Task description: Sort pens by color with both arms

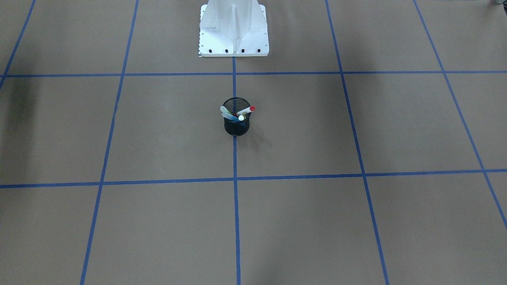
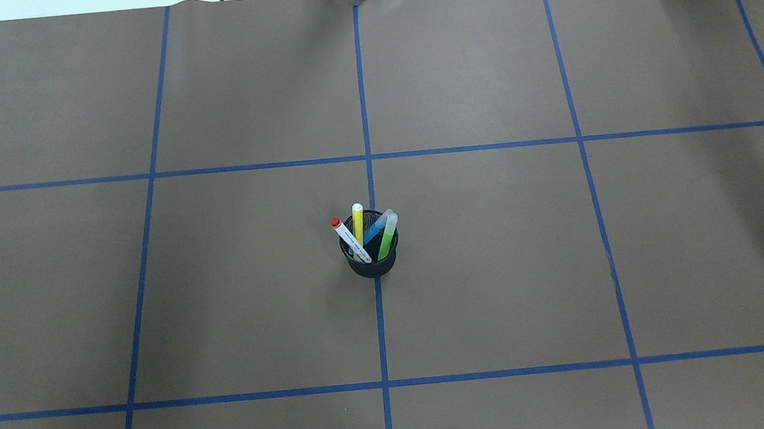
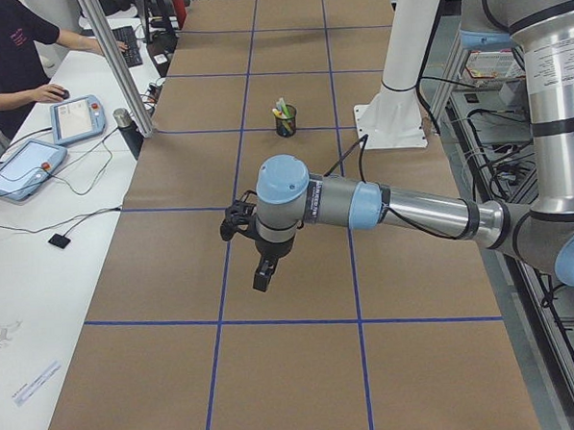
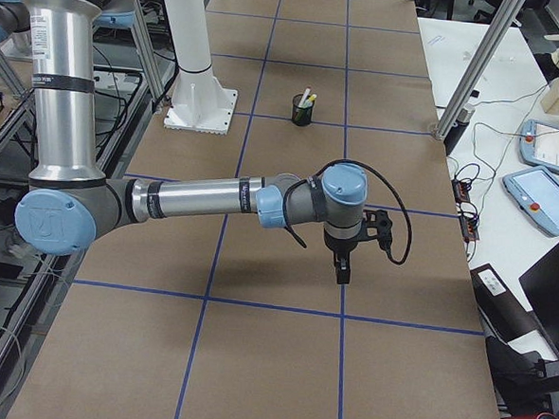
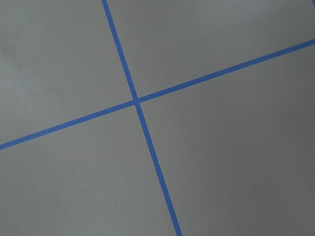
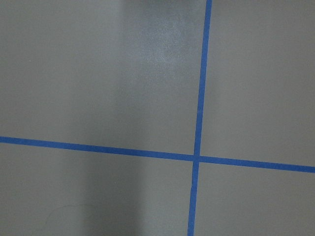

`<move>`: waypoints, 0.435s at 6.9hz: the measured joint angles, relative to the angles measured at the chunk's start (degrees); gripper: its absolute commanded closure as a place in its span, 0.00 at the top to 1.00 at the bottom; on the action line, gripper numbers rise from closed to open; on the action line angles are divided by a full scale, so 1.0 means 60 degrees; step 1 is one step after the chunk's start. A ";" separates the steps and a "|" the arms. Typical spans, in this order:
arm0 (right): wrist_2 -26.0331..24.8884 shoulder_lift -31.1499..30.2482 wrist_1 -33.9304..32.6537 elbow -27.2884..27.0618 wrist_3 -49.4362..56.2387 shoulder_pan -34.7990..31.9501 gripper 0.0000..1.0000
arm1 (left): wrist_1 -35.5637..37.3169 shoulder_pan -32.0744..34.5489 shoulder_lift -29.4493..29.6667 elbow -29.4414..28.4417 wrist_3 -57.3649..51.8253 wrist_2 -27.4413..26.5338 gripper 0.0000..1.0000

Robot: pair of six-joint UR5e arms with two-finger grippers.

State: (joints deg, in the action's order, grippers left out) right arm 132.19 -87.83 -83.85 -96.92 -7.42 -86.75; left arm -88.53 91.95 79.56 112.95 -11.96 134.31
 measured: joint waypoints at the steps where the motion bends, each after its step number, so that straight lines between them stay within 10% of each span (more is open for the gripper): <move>1: -0.0011 0.0052 0.0000 0.0009 0.0002 0.0000 1.00 | -0.0007 -0.0002 0.0006 0.0007 0.0001 -0.0001 0.99; 3: -0.0027 0.0162 0.0008 0.0118 0.0006 0.0113 1.00 | -0.0008 -0.0003 0.0026 0.0012 -0.0005 0.0001 0.99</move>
State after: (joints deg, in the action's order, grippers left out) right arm 132.03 -86.86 -83.80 -96.22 -7.38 -86.07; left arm -88.57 91.94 79.71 113.02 -11.99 134.31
